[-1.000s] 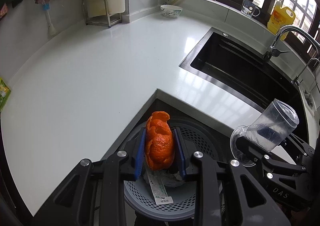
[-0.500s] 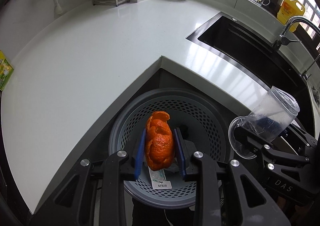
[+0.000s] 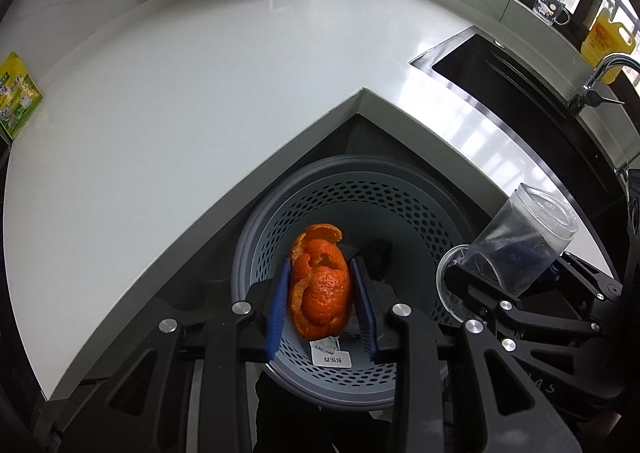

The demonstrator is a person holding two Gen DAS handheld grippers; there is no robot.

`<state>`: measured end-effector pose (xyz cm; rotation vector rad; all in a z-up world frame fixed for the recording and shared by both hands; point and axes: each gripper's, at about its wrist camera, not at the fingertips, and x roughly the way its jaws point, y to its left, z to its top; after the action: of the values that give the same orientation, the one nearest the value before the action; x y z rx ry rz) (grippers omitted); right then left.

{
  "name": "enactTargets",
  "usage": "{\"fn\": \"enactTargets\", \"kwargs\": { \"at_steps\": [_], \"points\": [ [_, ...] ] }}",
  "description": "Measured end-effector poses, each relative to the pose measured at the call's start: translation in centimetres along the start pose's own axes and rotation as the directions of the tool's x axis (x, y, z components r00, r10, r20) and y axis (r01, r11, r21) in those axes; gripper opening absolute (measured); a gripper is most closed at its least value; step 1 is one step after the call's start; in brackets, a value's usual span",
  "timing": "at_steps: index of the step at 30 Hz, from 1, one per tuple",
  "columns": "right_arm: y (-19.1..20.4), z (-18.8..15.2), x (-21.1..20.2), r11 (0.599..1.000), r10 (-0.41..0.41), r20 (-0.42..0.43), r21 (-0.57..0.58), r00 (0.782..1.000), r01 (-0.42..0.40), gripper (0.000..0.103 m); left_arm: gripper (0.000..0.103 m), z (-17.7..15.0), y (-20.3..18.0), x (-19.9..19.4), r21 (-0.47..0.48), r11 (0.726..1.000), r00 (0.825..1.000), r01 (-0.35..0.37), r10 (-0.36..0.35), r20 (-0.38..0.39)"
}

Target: Collect trash

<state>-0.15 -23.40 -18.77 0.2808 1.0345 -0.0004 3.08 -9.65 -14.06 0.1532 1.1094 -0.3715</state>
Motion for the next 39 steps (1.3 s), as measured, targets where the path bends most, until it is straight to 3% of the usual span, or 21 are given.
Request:
{"fn": "enactTargets", "kwargs": {
  "at_steps": [3,7,20,31,39],
  "points": [
    [0.1,0.2,0.1,1.000,0.007,-0.010,-0.007,1.000,-0.007,0.069,0.035,0.0,0.5,-0.4,-0.007,1.000,1.000,-0.009,0.009,0.005],
    [0.1,0.4,-0.1,1.000,0.027,-0.024,0.004,0.999,-0.026,0.077,0.060,0.0,1.1,-1.5,-0.032,0.999,0.999,-0.016,0.017,0.031],
    [-0.2,0.4,-3.0,1.000,-0.002,0.002,0.008,1.000,0.002,0.077,0.069,0.9,1.0,-4.4,-0.064,0.997,0.995,-0.048,0.054,0.089],
    [-0.1,0.2,-5.4,1.000,-0.013,0.028,0.010,1.000,0.013,0.077,0.092,1.5,1.0,-6.4,-0.091,0.994,0.988,-0.068,0.079,0.130],
    [0.2,0.2,-6.1,1.000,-0.004,0.038,0.003,0.999,0.004,0.077,0.096,1.3,1.3,-7.1,-0.098,0.991,0.986,-0.086,0.099,0.134]
  ]
}}
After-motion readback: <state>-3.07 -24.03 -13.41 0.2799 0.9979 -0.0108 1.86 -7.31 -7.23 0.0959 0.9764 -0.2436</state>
